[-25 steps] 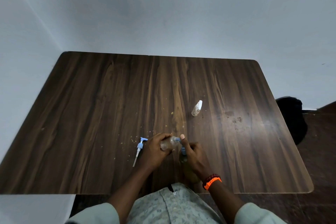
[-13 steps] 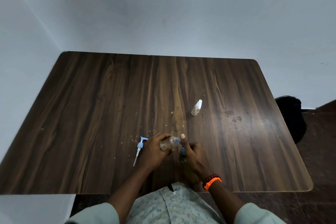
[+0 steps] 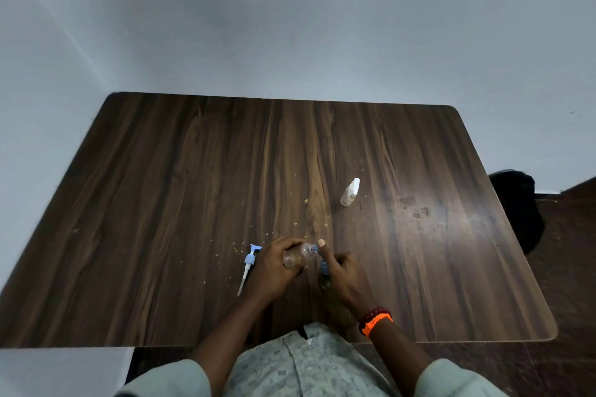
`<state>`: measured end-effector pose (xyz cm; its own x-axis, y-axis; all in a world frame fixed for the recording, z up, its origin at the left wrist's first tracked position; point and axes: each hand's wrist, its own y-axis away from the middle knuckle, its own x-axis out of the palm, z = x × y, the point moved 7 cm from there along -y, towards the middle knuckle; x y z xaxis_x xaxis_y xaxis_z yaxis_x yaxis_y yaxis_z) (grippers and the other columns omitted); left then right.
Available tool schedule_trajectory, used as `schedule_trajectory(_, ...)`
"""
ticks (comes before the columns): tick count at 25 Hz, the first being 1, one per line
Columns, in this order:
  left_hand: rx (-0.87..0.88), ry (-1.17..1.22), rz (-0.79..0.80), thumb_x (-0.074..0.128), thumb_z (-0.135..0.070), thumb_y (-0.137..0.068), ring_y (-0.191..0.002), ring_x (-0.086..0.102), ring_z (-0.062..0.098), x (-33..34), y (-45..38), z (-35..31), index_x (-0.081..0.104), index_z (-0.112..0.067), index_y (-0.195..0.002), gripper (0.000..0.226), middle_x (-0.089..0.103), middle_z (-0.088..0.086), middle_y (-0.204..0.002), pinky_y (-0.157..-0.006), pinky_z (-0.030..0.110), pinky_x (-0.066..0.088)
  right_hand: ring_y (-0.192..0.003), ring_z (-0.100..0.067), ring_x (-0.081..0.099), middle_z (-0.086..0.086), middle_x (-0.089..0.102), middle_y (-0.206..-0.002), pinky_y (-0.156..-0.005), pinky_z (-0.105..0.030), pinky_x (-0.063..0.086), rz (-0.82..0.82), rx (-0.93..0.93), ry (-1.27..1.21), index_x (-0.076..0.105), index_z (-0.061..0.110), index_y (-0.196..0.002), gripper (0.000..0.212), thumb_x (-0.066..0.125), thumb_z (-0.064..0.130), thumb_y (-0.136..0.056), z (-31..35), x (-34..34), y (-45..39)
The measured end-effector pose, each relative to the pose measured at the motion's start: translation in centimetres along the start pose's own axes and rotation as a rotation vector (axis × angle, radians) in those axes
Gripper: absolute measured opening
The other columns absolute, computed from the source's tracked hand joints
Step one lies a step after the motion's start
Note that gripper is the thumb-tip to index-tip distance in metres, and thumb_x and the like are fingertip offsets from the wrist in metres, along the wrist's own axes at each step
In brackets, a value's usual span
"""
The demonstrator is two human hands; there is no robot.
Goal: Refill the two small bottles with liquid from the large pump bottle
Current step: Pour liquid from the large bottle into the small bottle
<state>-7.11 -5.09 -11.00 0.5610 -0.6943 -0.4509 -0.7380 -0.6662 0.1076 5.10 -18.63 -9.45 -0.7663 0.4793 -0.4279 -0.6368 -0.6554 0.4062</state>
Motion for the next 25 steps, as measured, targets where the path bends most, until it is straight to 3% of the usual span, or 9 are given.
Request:
schedule_trajectory(3,0.007,-0.027,0.009,0.089,-0.019,-0.073,-0.107,0.070,0.002,0.1,0.0,0.2,0.076,-0.027,-0.118,0.047,0.074,-0.014,-0.113,-0.097,0.039,0.059,-0.045,-0.004,0.058,-0.003,0.065,-0.051,-0.055,-0.031,0.047,-0.011,-0.004,0.021,0.074,0.001,-0.066,0.067,0.052,0.055,-0.100,-0.3,0.1,-0.1)
schedule_trajectory(4,0.008,-0.032,0.010,0.089,-0.020,-0.072,-0.107,0.070,0.002,0.2,0.0,0.2,0.076,-0.027,-0.118,0.048,0.074,-0.014,-0.113,-0.097,0.038,0.059,-0.046,-0.004,0.059,-0.002,0.066,-0.053,-0.056,-0.031,0.048,-0.013,-0.005,0.018,0.074,0.001,-0.066,0.066,0.053,0.055,-0.100,-0.3,0.2,-0.2)
schedule_trajectory(7,-0.005,-0.005,0.013,0.088,-0.022,-0.076,-0.107,0.071,0.003,0.3,-0.1,0.2,0.075,-0.029,-0.116,0.043,0.075,-0.015,-0.113,-0.096,0.039,0.061,-0.051,-0.012,0.062,-0.016,0.069,-0.059,-0.057,-0.028,0.049,-0.032,-0.004,0.014,0.071,-0.001,-0.065,0.093,0.042,0.085,-0.085,-0.5,0.0,-0.4)
schedule_trajectory(9,-0.012,0.003,0.017,0.086,-0.026,-0.079,-0.108,0.072,0.005,0.3,-0.3,0.2,0.074,-0.031,-0.117,0.041,0.075,-0.015,-0.114,-0.095,0.040,0.061,-0.049,-0.013,0.058,-0.020,0.069,-0.062,-0.057,-0.029,0.048,-0.029,-0.021,0.010,0.067,-0.004,-0.063,0.105,0.035,0.095,-0.077,-0.3,-0.1,-0.4)
schedule_trajectory(16,-0.005,-0.008,0.024,0.085,-0.028,-0.075,-0.110,0.070,0.004,0.5,-0.1,0.2,0.074,-0.032,-0.117,0.044,0.074,-0.016,-0.114,-0.098,0.042,0.060,-0.061,-0.015,0.064,-0.006,0.070,-0.069,-0.060,-0.037,0.052,-0.065,0.015,0.051,0.072,0.011,-0.073,0.095,0.036,0.099,-0.070,-2.0,-0.1,-0.9)
schedule_trajectory(20,-0.011,0.005,0.014,0.086,-0.023,-0.079,-0.110,0.071,0.005,0.4,-0.2,0.2,0.074,-0.032,-0.117,0.041,0.075,-0.016,-0.114,-0.097,0.042,0.061,-0.040,-0.005,0.051,0.001,0.058,-0.042,-0.051,-0.025,0.043,-0.059,-0.034,-0.001,0.059,0.015,-0.047,0.079,0.043,0.080,-0.089,0.0,-0.5,-0.3)
schedule_trajectory(23,-0.015,0.012,0.022,0.088,-0.025,-0.077,-0.110,0.071,0.005,0.3,-0.2,0.1,0.073,-0.033,-0.118,0.044,0.074,-0.017,-0.115,-0.096,0.043,0.061,-0.038,-0.001,0.049,0.006,0.055,-0.039,-0.049,-0.019,0.040,-0.049,-0.034,-0.006,0.060,0.017,-0.048,0.071,0.045,0.072,-0.090,-0.2,-0.5,-0.2)
schedule_trajectory(25,-0.015,0.006,0.023,0.088,-0.024,-0.077,-0.109,0.071,0.004,0.4,-0.2,0.1,0.074,-0.034,-0.115,0.042,0.074,-0.017,-0.114,-0.096,0.042,0.061,-0.040,-0.001,0.051,0.003,0.058,-0.042,-0.050,-0.024,0.041,-0.060,-0.033,0.005,0.065,0.013,-0.052,0.070,0.050,0.066,-0.095,-0.9,-0.3,-0.3)
